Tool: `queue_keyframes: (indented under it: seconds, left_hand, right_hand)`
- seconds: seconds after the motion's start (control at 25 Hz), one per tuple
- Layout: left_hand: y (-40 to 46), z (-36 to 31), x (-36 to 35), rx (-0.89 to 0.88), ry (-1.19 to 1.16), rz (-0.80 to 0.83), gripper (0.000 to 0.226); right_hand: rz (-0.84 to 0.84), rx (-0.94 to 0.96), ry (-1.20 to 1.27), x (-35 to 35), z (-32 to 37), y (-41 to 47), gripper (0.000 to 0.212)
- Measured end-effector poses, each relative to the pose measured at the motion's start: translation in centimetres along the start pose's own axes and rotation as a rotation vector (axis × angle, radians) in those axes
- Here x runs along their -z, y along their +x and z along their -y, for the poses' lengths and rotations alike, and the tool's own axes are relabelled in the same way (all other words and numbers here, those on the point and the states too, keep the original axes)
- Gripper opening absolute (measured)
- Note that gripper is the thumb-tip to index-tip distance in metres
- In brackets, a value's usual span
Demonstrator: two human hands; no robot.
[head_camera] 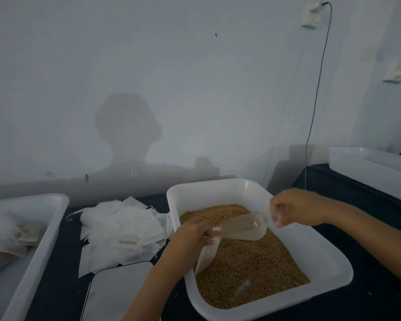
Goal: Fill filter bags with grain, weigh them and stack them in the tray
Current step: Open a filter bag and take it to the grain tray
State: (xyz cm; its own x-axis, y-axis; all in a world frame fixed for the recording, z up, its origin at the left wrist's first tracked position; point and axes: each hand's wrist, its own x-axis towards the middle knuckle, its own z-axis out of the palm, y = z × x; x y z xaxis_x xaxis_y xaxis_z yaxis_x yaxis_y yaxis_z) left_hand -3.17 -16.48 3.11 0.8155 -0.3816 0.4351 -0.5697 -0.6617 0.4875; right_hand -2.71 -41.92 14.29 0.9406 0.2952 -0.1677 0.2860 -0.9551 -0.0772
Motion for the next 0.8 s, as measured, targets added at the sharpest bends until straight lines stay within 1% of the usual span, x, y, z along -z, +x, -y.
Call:
queue_keyframes:
  seconds: [0.08, 0.12, 0.2, 0.28, 0.36, 0.4, 0.44, 0.48, 0.52, 0.56, 0.6, 0.64, 0.72, 0.8]
  left_hand:
    - [-0.1, 0.1, -0.1, 0.048, -0.048, -0.083, 0.013]
    - [0.0, 0.1, -0.2, 0.071, -0.071, -0.118, 0.016]
    - [0.0, 0.1, -0.4, 0.099, -0.137, -0.186, 0.016]
    - [0.1, -0.1, -0.4, 0.114, -0.211, -0.239, 0.014]
    - [0.2, -0.1, -0.2, 0.116, -0.287, -0.289, 0.016]
    - [0.2, -0.1, 0.0, 0.112, -0.326, -0.312, 0.020]
    - [0.2, -0.2, 0.2, 0.111, -0.359, -0.330, 0.023]
    - [0.2, -0.2, 0.4, 0.110, -0.386, -0.343, 0.026]
    - [0.2, -0.3, 0.5, 0.110, -0.409, -0.352, 0.026]
    - [0.1, -0.4, 0.6, 0.108, -0.424, -0.357, 0.025]
    - [0.1, -0.5, 0.6, 0.104, -0.429, -0.360, 0.024]
    - [0.1, -0.6, 0.6, 0.095, -0.428, -0.361, 0.024]
    - [0.0, -0.7, 0.8, 0.076, -0.420, -0.366, 0.026]
    - [-0.2, -1.0, 1.0, 0.086, -0.431, -0.373, 0.028]
  right_hand:
    - [0.077, -0.031, 0.228, -1.0, -0.8, -0.8, 0.010]
    - [0.090, -0.058, 0.296, -1.7, -1.1, -1.0, 0.008]
    - [0.075, -0.128, 0.349, -3.3, -1.5, -0.9, 0.009]
    - [0.047, -0.175, 0.303, -5.0, -1.4, -0.2, 0.013]
    - [0.015, -0.197, 0.169, -6.8, -1.0, 0.9, 0.021]
    - [-0.010, -0.212, 0.127, -7.7, -0.8, 1.5, 0.021]
    - [-0.022, -0.235, 0.120, -8.6, -0.5, 2.0, 0.017]
    - [-0.031, -0.255, 0.135, -9.5, -0.4, 2.5, 0.019]
    - [-0.031, -0.275, 0.155, -10.4, -0.3, 2.9, 0.033]
    - [-0.015, -0.292, 0.171, -11.1, -0.1, 3.2, 0.049]
    - [0.013, -0.307, 0.183, -11.6, 0.1, 3.5, 0.060]
    - [0.057, -0.314, 0.168, -12.1, 0.3, 3.7, 0.065]
    - [0.170, -0.303, 0.072, -12.4, 0.8, 3.9, 0.062]
    - [0.238, -0.315, -0.045, -12.4, 1.3, 3.9, 0.059]
